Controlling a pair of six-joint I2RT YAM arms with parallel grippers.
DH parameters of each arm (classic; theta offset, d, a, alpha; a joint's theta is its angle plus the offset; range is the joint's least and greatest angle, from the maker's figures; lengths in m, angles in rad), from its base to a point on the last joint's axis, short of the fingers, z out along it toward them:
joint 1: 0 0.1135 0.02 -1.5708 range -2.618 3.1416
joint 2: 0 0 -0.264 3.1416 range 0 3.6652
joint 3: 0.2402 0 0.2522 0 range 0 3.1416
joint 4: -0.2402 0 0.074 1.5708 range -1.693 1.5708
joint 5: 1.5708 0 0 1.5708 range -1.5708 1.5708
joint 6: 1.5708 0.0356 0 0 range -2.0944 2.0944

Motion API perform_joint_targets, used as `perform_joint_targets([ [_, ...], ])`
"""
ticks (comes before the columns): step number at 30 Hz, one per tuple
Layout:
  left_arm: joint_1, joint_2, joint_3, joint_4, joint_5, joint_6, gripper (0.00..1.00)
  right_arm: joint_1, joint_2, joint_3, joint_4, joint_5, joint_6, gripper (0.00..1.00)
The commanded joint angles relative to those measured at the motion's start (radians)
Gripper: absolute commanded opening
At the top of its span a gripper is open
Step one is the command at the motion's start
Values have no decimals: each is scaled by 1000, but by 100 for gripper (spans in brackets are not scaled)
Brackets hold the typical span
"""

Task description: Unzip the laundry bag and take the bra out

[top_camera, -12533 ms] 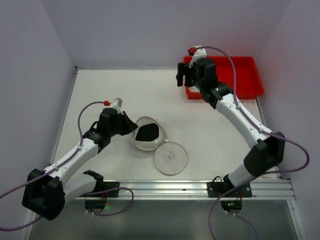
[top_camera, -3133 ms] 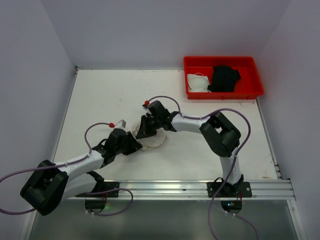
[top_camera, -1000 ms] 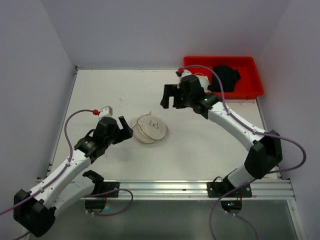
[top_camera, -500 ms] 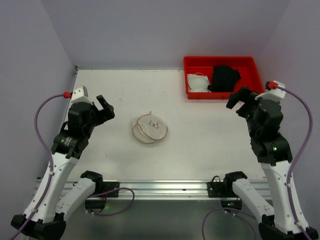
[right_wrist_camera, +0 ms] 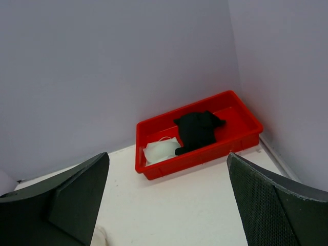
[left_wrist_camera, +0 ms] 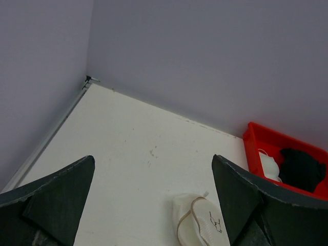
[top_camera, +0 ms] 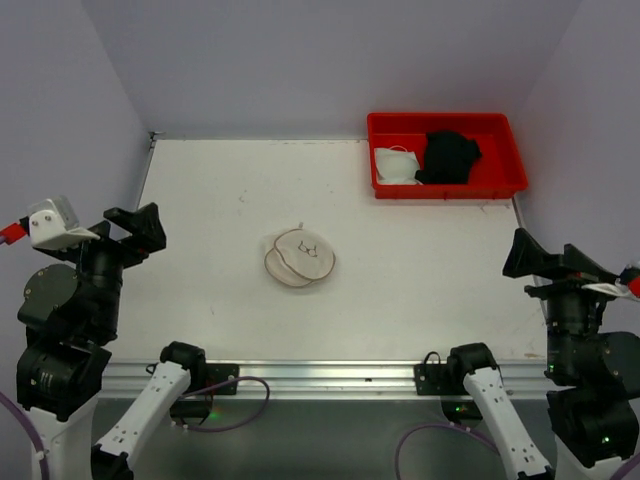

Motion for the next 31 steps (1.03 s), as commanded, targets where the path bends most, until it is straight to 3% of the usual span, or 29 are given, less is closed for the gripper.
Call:
perform_joint_targets([
  [1, 7, -24, 28, -75, -41, 40, 100, 3, -44, 9, -23, -38, -61, 99],
  [11, 6, -96, 44, -90, -124, 1, 100, 5, -115, -14, 8, -134, -84, 99],
  [31, 6, -54, -28, -29, -7, -20, 100, 22, -105, -42, 25, -147, -101, 99],
])
